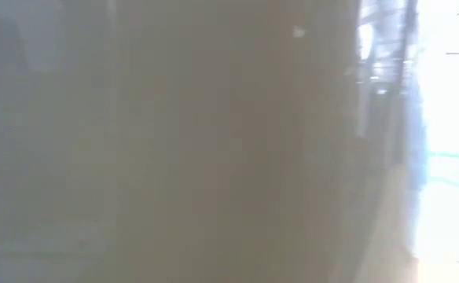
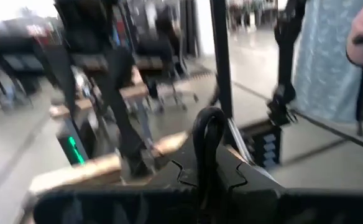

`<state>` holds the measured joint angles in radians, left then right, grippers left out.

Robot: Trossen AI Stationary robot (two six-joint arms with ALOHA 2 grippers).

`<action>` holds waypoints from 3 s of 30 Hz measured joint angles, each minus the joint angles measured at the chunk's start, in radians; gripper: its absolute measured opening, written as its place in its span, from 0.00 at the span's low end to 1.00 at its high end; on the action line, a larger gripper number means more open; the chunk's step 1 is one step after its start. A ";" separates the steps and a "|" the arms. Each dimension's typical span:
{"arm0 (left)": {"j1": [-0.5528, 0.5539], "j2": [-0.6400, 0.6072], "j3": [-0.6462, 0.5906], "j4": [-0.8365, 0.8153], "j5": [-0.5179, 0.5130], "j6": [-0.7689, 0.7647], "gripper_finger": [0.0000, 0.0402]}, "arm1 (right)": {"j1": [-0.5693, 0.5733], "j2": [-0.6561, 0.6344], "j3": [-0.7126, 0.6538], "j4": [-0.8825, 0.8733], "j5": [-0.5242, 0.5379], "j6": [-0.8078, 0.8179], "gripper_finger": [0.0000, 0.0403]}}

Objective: Pick & Place USB Port
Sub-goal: Put the black USB cable into the gray bin, then put the brown HDMI cable into the transparent bin

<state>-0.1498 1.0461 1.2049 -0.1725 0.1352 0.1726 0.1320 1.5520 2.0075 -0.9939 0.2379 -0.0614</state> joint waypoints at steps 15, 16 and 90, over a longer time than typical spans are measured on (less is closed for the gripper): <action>-0.202 0.148 0.000 -0.149 -0.008 -0.311 0.00 | 0.001 0.000 0.000 -0.030 -0.045 0.067 0.31; -0.216 0.158 0.000 -0.149 -0.007 -0.311 0.00 | 0.001 0.000 0.000 -0.029 -0.067 0.077 0.31; -0.484 0.641 0.000 0.051 -0.552 -1.134 0.21 | 0.096 0.013 0.000 -0.124 -0.375 0.053 0.31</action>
<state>-0.6342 1.6871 1.2049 -0.1215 -0.4164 -0.9611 0.2283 1.5654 2.0071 -1.1175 -0.1371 -0.0082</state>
